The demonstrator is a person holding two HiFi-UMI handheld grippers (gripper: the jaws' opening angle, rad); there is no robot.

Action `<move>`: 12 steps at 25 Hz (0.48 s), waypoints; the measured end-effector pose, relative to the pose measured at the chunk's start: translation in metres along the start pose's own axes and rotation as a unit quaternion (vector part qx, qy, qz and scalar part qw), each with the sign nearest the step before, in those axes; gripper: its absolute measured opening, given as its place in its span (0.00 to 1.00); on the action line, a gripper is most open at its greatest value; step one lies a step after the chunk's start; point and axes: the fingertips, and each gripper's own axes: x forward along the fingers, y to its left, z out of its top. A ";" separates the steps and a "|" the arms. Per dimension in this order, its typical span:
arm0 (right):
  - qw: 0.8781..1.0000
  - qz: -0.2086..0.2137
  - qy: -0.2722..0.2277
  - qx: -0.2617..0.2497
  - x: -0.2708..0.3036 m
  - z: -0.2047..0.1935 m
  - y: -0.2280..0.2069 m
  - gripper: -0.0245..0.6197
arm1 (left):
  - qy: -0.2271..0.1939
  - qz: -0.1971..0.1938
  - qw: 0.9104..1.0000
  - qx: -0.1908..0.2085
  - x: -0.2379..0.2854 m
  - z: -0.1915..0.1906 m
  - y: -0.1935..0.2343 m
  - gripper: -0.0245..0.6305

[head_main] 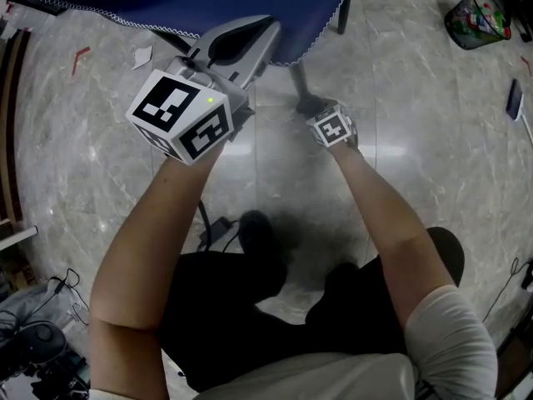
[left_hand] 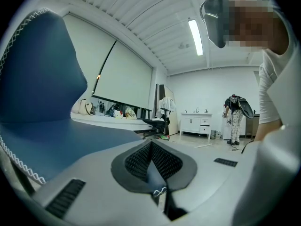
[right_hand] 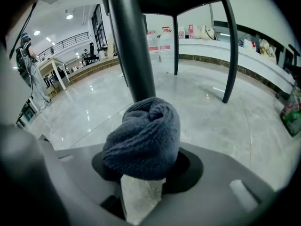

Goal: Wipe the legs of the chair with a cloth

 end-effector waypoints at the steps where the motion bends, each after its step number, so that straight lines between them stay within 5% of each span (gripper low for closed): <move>1: 1.000 0.001 -0.003 0.001 0.000 0.004 0.000 0.31 | 0.000 0.001 1.000 0.001 0.000 0.000 0.000 0.04; 6: 0.998 0.012 -0.056 -0.009 -0.032 0.039 0.009 0.31 | 0.000 0.006 1.000 0.002 -0.001 -0.001 -0.001 0.04; 12: 0.986 0.020 -0.156 -0.055 -0.120 0.126 0.026 0.31 | 0.004 0.015 1.000 0.000 0.000 -0.001 0.001 0.04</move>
